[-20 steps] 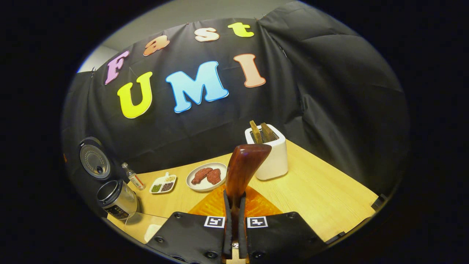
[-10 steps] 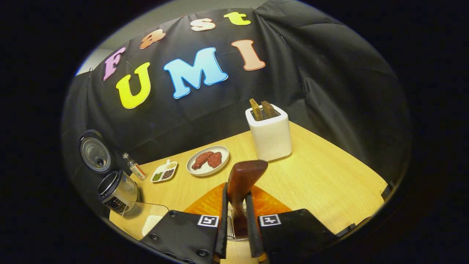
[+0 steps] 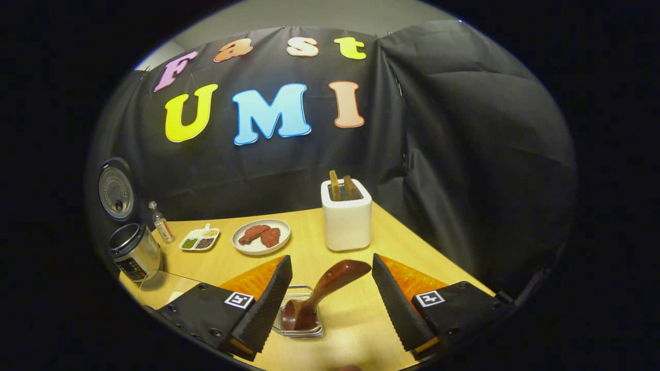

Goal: Close the left gripper, press the button to open the rice cooker; take a wooden spoon from the chopstick holder with the right hand, scoop a spoonful of rice and pour it into the rice cooker, then put the wooden spoon back into the chopstick holder.

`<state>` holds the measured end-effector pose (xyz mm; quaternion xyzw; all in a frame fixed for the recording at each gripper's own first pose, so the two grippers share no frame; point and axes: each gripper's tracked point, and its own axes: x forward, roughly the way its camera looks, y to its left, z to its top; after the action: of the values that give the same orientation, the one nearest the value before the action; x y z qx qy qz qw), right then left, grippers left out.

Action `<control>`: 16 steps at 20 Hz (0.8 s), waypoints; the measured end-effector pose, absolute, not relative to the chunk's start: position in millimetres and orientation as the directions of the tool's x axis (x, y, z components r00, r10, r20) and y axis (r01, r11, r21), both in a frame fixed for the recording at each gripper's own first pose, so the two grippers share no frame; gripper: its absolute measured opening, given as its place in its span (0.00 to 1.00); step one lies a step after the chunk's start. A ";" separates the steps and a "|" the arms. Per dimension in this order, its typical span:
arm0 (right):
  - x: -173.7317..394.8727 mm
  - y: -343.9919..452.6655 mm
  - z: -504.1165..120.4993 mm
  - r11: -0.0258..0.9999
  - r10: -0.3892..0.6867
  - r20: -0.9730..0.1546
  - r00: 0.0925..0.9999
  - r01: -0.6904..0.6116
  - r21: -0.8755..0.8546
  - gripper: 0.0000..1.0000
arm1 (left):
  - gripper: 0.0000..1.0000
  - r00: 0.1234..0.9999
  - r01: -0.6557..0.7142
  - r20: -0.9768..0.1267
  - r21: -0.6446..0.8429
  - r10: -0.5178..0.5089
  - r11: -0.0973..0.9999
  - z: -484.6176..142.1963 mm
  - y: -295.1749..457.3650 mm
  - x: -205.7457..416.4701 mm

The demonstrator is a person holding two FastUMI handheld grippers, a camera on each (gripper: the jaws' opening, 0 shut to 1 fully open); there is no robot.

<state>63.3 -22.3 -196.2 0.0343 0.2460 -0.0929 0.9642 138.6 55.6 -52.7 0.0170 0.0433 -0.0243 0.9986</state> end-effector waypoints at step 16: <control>46.8 -7.9 -86.1 0.968 -0.252 -0.265 0.931 0.238 -0.084 0.94 | 0.73 0.998 0.009 -0.062 0.069 -0.005 0.998 -20.5 111.9 265.0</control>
<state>46.8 -7.9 -86.1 -0.0252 0.1379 -0.1245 0.9823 265.0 111.9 -20.5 0.0346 0.0307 -0.0035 0.9989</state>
